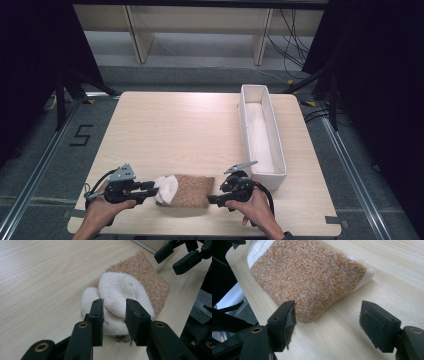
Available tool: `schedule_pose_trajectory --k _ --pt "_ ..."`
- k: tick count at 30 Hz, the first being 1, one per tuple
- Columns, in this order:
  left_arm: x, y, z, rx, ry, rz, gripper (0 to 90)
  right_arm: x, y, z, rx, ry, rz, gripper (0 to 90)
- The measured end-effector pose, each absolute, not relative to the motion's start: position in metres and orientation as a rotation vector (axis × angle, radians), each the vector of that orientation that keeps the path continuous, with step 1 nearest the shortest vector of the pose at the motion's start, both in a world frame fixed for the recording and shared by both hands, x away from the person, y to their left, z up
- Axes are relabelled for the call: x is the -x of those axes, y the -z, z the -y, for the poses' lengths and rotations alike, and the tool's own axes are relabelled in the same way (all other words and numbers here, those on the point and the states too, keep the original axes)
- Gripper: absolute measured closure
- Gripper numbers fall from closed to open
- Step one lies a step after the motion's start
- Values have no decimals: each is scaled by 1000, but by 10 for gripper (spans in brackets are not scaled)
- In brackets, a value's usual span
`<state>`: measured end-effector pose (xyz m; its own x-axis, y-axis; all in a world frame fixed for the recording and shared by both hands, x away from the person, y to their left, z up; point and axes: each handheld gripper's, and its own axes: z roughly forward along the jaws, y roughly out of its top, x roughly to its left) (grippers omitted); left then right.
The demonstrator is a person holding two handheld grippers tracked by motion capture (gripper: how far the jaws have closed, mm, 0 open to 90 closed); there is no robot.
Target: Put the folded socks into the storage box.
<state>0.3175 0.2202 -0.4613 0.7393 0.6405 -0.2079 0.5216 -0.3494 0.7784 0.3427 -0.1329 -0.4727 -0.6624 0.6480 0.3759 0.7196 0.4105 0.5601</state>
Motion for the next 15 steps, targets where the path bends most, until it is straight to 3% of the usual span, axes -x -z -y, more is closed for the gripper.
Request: schedule_pose_trajectory --k 15 --pt "-320 461 -212 -2074 -148 -846 865 -346 477 127 1303 1081 2454 275"
